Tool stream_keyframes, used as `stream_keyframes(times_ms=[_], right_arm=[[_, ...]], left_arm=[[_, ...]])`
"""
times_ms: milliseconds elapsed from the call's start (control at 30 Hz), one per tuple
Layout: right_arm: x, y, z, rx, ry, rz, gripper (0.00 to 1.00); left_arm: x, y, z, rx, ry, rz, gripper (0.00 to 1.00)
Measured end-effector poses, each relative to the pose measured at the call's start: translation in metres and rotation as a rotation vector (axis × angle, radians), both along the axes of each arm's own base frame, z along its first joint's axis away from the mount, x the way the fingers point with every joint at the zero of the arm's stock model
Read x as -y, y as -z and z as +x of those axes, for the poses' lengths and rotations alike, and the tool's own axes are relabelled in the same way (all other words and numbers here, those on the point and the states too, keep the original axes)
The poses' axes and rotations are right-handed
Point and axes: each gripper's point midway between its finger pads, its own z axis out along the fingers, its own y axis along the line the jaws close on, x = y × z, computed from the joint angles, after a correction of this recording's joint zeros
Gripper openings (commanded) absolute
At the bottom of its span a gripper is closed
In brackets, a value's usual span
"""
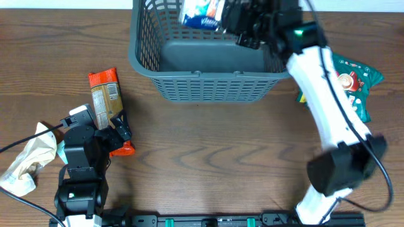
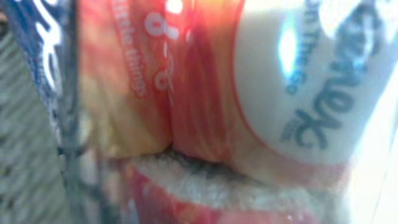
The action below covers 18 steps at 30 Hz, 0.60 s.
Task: Pack container
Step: 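Lift the Kleenex pack with the right gripper and drop into basket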
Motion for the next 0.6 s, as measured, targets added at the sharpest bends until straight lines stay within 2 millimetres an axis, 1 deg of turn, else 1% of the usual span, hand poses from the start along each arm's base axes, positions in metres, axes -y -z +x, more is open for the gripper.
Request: stream_keyframes(times_ms=[67,100,167,333,367,400,433,600], right_arm=[[-0.008,0.030,0.003,-0.064,-0.020,-0.011,0.01],[-0.011,0.042,0.003,-0.092,-0.028,-0.016,0.01],[-0.019,0.067,-0.004,-0.167,-0.049,-0.033,0.01],[-0.026,0.103,-0.022,-0.295,-0.077,-0.062,0.02],[-0.026,0.108,-0.025,-0.317,-0.079,-0.068,0.08],[-0.025,0.112,-0.027,-0.336,-0.078,-0.071,0.38],[-0.024,0.114,-0.030,-0.356,-0.069,-0.070,0.99],[-0.023,0.114,-0.030,-0.416,0.012,-0.015,0.99]], left_arm=[[0.000,0.000,0.000,0.000,0.000,0.000,0.99],[0.000,0.000,0.000,0.000,0.000,0.000,0.99],[0.000,0.000,0.000,0.000,0.000,0.000,0.99],[0.000,0.000,0.000,0.000,0.000,0.000,0.99],[0.000,0.000,0.000,0.000,0.000,0.000,0.99],[0.000,0.000,0.000,0.000,0.000,0.000,0.99],[0.000,0.000,0.000,0.000,0.000,0.000,0.99],[0.000,0.000,0.000,0.000,0.000,0.000,0.98]])
